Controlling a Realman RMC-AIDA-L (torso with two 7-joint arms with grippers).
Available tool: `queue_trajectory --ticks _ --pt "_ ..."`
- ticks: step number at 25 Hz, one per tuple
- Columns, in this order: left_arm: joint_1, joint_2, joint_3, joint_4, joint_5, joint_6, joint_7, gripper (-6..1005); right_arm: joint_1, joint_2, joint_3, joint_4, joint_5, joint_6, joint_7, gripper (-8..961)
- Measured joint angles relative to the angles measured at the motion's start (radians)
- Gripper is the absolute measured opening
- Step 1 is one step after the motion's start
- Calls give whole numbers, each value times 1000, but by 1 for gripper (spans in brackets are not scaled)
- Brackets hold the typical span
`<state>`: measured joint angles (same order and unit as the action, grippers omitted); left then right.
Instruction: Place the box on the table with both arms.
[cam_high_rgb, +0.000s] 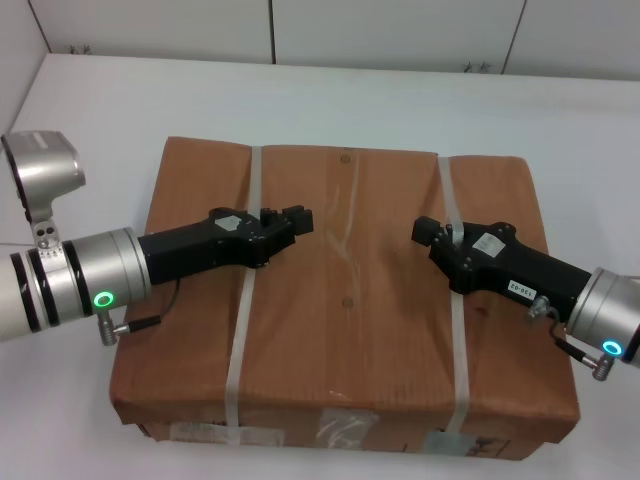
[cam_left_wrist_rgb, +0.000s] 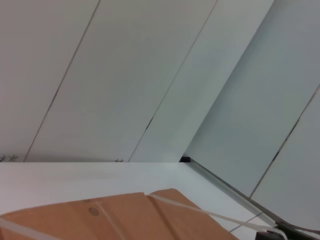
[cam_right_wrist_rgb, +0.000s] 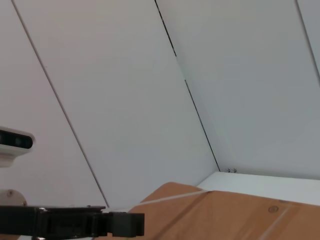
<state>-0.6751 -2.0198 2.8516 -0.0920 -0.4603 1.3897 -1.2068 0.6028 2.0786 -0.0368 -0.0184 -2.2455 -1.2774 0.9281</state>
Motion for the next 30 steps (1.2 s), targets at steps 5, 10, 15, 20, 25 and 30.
queue_trajectory --ticks 5,10,15,20,25,30 --pt "1 -2 0 0 0 -3 1 127 0 0 0 0 0 1 0 22" --pt "2 -2 0 0 0 -4 2 127 0 0 0 0 0 2 0 22" --pt "2 -2 0 0 0 -4 2 127 2 0 0 0 0 2 0 22" --pt "2 -2 0 -1 0 -6 5 127 4 0 0 0 0 4 0 21" --pt "-1 -10 6 -16 0 -30 18 126 17 0 -4 5 -4 21 5 21" --pt "-4 -14 9 -12 10 -127 36 126 52 0 -10 49 -10 149 8 21"
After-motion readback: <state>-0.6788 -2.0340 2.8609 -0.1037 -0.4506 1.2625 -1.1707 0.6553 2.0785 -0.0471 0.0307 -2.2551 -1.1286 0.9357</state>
